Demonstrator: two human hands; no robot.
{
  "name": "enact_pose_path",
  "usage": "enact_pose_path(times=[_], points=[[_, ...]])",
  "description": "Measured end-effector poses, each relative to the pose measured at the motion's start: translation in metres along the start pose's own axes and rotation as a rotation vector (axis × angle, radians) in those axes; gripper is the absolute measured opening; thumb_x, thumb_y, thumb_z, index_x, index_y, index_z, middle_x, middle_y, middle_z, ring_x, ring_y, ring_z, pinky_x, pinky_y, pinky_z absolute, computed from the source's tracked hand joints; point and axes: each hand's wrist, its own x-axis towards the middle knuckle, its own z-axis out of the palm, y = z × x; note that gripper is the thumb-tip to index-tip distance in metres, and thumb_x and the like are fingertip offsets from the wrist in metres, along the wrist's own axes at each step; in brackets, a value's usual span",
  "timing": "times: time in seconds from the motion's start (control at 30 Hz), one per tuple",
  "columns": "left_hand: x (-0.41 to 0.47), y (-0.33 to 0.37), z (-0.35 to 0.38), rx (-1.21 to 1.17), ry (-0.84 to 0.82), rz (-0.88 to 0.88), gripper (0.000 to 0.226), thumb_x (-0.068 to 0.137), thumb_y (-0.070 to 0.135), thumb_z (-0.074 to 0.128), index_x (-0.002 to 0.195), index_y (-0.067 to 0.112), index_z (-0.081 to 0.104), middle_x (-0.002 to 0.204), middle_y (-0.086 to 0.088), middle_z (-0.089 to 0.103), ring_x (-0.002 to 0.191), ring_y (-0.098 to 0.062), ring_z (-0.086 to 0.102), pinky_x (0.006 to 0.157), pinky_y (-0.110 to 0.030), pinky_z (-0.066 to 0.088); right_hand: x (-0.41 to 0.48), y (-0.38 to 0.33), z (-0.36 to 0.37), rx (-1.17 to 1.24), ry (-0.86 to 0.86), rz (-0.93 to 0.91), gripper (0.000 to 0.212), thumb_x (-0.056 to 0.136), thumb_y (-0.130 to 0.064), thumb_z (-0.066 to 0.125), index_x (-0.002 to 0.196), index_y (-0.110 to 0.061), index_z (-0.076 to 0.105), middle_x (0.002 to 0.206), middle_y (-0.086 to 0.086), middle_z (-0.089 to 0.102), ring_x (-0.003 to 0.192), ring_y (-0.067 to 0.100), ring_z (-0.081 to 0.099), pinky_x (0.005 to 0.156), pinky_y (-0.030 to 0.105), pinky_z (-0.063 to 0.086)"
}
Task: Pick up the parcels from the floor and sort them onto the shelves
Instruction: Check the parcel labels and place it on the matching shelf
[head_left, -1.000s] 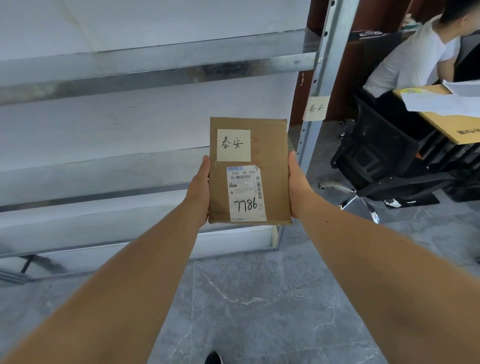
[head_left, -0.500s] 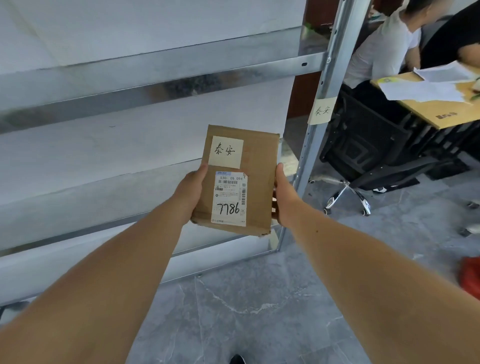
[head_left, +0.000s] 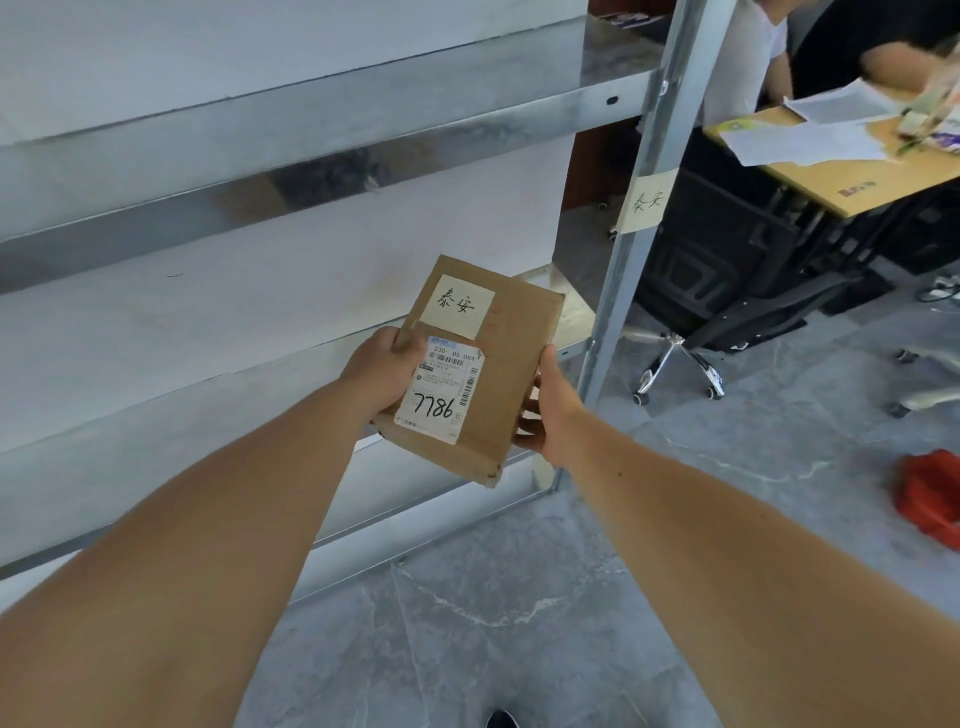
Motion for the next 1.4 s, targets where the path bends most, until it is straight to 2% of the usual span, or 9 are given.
enact_pose_path(times=[0.13,0.27,0.43,0.63,0.77,0.87,1.1,1.3,1.4], points=[[0.01,0.004,0.0,0.118,0.033,0.085,0.024,0.101,0.056,0.051,0.112,0.036,0.058,0.097,0.01,0.069,0.074,-0.008,0.068,0.051,-0.024,0.046,0.006,0.0,0.004,0.043,0.029,0.024,0.069,0.099,-0.079,0.036,0.129,-0.024,0.065,0.123,0.007,0.072,0.116,0.031,0.072,0.098,0.052,0.063],[0.024,0.001,0.0,0.254,0.045,0.131,0.017,0.104,0.051,0.051,0.103,0.037,0.06,0.107,0.001,0.07,0.089,-0.023,0.067,0.075,-0.037,0.053,0.007,0.006,0.004,0.035,0.031,0.079,0.069,0.098,-0.081,0.037,0.112,-0.02,0.064,0.117,0.008,0.071,0.108,0.034,0.072,0.088,0.056,0.063],[0.029,0.002,-0.003,0.236,0.063,0.148,0.045,0.107,0.04,0.054,0.15,0.037,0.041,0.115,0.009,0.067,0.098,-0.026,0.072,0.086,-0.044,0.059,0.008,0.006,0.01,0.046,0.07,0.111,0.071,0.097,-0.081,0.041,0.131,-0.02,0.055,0.115,0.009,0.066,0.098,0.037,0.069,0.072,0.056,0.064],[0.028,0.009,0.002,0.412,0.131,0.187,0.037,0.09,0.066,0.062,0.11,0.037,0.052,0.103,0.011,0.072,0.105,-0.024,0.065,0.092,-0.044,0.033,0.007,0.006,0.017,0.048,0.05,0.111,0.07,0.098,-0.079,0.04,0.142,-0.025,0.051,0.143,0.019,0.059,0.092,0.038,0.071,0.062,0.051,0.066],[0.027,0.016,0.005,0.478,0.107,0.246,0.059,0.085,0.077,0.06,0.125,0.033,0.061,0.132,0.003,0.063,0.129,-0.029,0.052,0.106,-0.052,0.03,0.012,0.009,0.019,0.08,0.028,0.114,0.059,0.097,-0.078,0.043,0.121,-0.024,0.046,0.107,0.016,0.063,0.089,0.038,0.07,0.064,0.053,0.067],[0.024,0.02,0.006,0.522,0.073,0.248,0.08,0.075,0.086,0.054,0.136,0.036,0.061,0.155,0.003,0.045,0.145,-0.026,0.034,0.114,-0.054,0.023,0.014,0.01,0.024,0.126,0.018,0.103,0.057,0.098,-0.077,0.046,0.118,-0.023,0.046,0.105,0.018,0.063,0.09,0.038,0.07,0.065,0.056,0.068],[0.013,0.025,0.011,0.702,0.046,0.244,0.122,0.058,0.105,0.031,0.16,0.038,0.036,0.155,-0.004,0.038,0.146,-0.031,0.027,0.118,-0.05,0.022,0.017,0.011,0.037,0.148,-0.007,0.096,0.049,0.099,-0.068,0.055,0.09,-0.021,0.048,0.104,0.023,0.067,0.089,0.039,0.076,0.062,0.052,0.068],[0.009,0.026,0.019,0.627,0.104,0.268,0.077,0.071,0.081,0.057,0.135,0.04,0.048,0.15,-0.003,0.05,0.145,-0.032,0.037,0.118,-0.049,0.028,0.015,0.013,0.046,0.081,-0.06,0.067,0.03,0.1,-0.048,0.069,0.096,-0.02,0.059,0.107,0.022,0.07,0.091,0.034,0.078,0.084,0.052,0.066],[0.014,0.023,0.021,0.641,0.096,0.295,0.061,0.085,0.072,0.058,0.138,0.041,0.053,0.162,0.0,0.044,0.157,-0.027,0.026,0.122,-0.052,0.022,0.012,0.013,0.057,0.038,-0.069,0.06,0.031,0.1,-0.051,0.068,0.096,-0.02,0.064,0.12,0.022,0.07,0.114,0.034,0.073,0.097,0.053,0.062]])
